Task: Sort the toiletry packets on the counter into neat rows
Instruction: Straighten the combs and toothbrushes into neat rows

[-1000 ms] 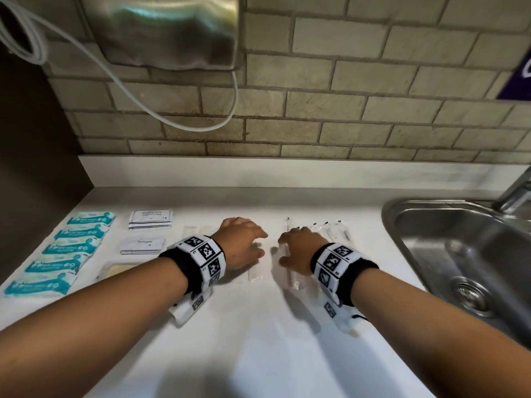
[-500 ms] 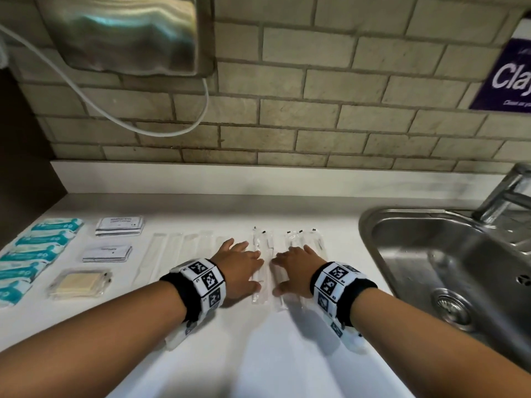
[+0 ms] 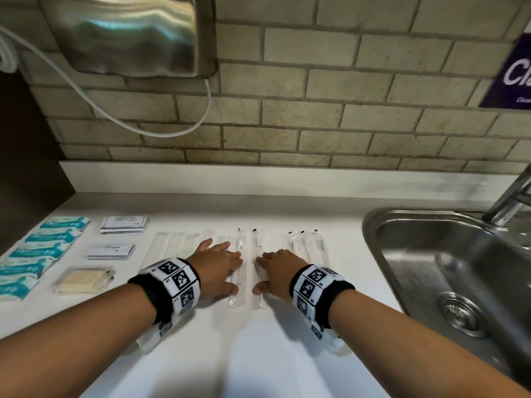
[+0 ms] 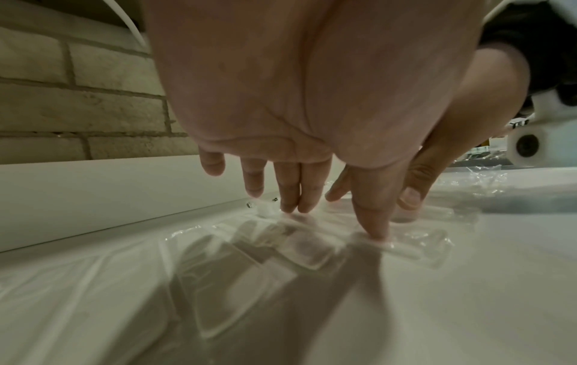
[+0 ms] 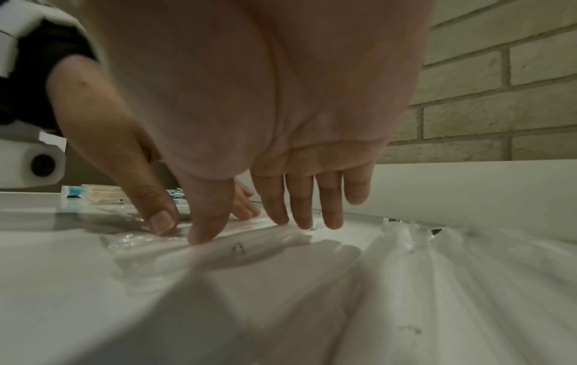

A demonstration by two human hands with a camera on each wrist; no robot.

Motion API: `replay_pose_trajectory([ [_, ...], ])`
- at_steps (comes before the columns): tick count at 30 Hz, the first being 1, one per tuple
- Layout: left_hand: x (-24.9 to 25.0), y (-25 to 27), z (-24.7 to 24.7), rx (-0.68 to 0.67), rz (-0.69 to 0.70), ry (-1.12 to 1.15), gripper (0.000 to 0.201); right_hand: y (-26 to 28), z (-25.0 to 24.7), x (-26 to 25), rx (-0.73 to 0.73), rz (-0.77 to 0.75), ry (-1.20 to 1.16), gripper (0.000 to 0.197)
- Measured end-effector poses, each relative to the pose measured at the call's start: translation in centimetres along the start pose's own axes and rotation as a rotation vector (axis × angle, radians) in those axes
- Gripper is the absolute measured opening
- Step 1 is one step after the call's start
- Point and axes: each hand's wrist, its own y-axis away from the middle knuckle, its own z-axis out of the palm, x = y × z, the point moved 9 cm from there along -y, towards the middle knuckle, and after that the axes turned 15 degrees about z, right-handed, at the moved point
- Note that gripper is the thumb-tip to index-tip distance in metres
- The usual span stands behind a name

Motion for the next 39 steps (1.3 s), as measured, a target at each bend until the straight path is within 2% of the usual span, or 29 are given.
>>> replay_pose_trajectory([
  [5,0.6,-0.6,-1.0,0.054,0.003,0.033,0.072,1.0,-0.4,1.1,0.017,-0.002,-0.052,0.067],
  [8,2.1,-1.6,-1.6,0.085,0.049,0.036,0.071,1.2,-1.2,3.9,0.048,0.082,-0.025,0.056],
  [10,3.1,-2.3,-1.4,0.066,0.064,0.004,0.072,1.5,-1.1,5.6,0.018,0.115,0.035,0.053],
  [15,4.1,-2.8,-1.1,0.033,0.054,-0.019,0.071,1.9,-0.4,5.9,0.032,0.089,0.041,0.029],
  [22,3.2,-3.3,-0.9,-0.001,0.051,-0.026,0.070,1.0,0.0,4.0,-0.008,0.024,-0.068,0.044],
  [25,3.3,-3.4,-1.1,0.025,0.060,-0.024,0.070,0.9,0.1,4.1,-0.024,0.032,-0.133,0.058],
  [27,3.6,-3.8,-1.7,0.055,0.065,-0.022,0.070,1.1,-0.6,5.0,0.015,0.059,-0.149,0.059],
  [29,4.2,-4.3,-2.3,0.075,0.080,-0.021,0.069,1.0,-1.5,6.8,0.056,0.117,-0.112,0.052],
  [32,5.2,-5.1,-2.8,0.057,0.106,-0.044,0.070,0.8,-1.6,9.4,0.033,0.194,0.018,0.048],
  [36,6.0,-5.5,-2.5,-0.006,0.115,-0.096,0.070,0.9,-0.1,10.2,-0.066,0.190,0.121,0.059],
  [39,6.0,-5.6,-2.4,-0.005,0.102,-0.103,0.072,0.8,0.5,9.6,-0.068,0.160,0.102,0.065],
])
